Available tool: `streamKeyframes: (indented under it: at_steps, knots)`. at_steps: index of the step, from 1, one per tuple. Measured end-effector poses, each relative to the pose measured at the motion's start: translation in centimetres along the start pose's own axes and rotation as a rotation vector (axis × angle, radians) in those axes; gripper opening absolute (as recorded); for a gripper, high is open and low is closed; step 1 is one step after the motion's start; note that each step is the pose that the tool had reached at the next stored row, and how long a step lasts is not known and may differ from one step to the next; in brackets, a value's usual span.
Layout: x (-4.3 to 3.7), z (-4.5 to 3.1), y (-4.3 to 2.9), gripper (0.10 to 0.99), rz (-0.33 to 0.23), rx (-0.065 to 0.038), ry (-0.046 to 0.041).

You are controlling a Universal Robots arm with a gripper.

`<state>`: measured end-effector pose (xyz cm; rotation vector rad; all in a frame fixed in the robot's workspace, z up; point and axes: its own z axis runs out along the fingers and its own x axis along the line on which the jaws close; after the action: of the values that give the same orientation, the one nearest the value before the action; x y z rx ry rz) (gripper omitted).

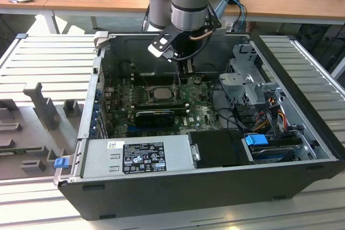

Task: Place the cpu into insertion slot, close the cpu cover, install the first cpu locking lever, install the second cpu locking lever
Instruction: 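Close the cpu cover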

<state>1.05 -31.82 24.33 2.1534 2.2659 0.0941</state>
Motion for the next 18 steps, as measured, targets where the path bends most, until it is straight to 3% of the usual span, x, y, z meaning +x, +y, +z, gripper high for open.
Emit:
streamKeyframes:
  at_steps: [5, 7, 8, 13, 18]
  knots:
    - [0.08, -0.04, -1.38, 0.106, 0.0, 0.0, -0.0001]
    - [0.14, -0.02, -2.72, 0.106, 0.0, -0.001, -0.0001]
    - [0.16, 0.04, -3.06, 0.106, 0.0, -0.001, 0.0001]
    - [0.14, 1.08, -3.45, 0.106, -0.002, 0.0, 0.0001]
    - [0.18, 1.02, -4.83, 0.106, -0.006, 0.0, 0.0004]
